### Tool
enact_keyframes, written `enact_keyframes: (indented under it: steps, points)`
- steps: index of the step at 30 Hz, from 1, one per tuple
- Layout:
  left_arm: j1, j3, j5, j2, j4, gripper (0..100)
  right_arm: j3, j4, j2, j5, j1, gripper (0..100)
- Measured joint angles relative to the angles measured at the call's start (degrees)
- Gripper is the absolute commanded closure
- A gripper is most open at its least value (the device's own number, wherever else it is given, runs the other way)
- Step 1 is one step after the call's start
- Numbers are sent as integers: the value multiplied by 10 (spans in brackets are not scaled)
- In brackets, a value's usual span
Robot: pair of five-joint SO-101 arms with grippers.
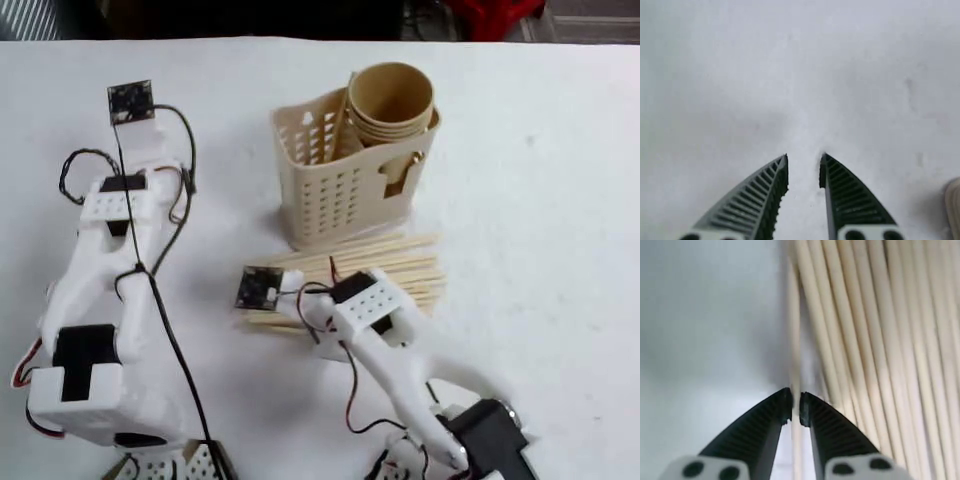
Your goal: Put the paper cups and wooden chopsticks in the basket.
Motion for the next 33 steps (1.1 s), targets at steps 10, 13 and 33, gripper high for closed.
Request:
enact_keyframes:
  steps: [10, 13, 33]
  points:
    - [0, 0, 0, 0, -18, 872, 33, 64, -190, -1, 0, 981]
    - [0, 0, 0, 0, -18, 872, 33, 85, -242, -13, 0, 981]
    - [0, 0, 0, 0, -18, 872, -475, 18, -181, -282, 5, 978]
